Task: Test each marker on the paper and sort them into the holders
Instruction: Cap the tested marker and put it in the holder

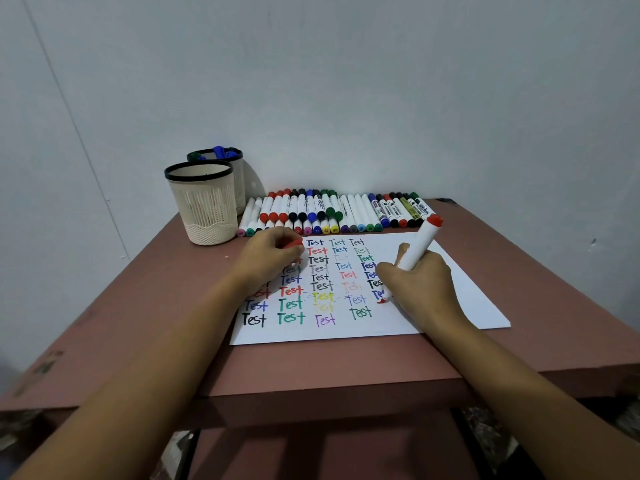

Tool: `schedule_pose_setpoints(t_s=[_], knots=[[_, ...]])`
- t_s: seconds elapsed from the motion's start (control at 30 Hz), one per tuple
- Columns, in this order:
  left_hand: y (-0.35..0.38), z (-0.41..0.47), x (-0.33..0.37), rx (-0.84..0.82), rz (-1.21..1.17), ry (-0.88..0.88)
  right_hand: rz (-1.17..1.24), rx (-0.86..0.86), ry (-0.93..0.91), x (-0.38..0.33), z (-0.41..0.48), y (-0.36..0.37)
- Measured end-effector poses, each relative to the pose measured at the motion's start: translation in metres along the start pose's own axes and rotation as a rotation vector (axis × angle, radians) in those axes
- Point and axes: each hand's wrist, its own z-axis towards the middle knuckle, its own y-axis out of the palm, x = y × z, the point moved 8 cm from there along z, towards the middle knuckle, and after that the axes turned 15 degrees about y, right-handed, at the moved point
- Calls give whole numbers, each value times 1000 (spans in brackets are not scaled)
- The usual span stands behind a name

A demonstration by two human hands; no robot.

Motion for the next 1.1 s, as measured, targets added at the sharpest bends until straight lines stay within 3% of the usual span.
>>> schedule_pose_setpoints(t_s=[0.13,0.33,0.53,0.77,1.1], knots=[[-1,0,0,-4,14,-7,77,-67,49,3,2,3],[1,0,0,-26,33,-3,7,-61,25,0,-1,5],[1,0,1,-30,46,-3,208,15,72,3,1,-10],[2,0,2,-39,31,2,-18,34,21,-2,-3,-4],[3,0,3,-49,45,13,-19,25,45,-1,-3,-5]])
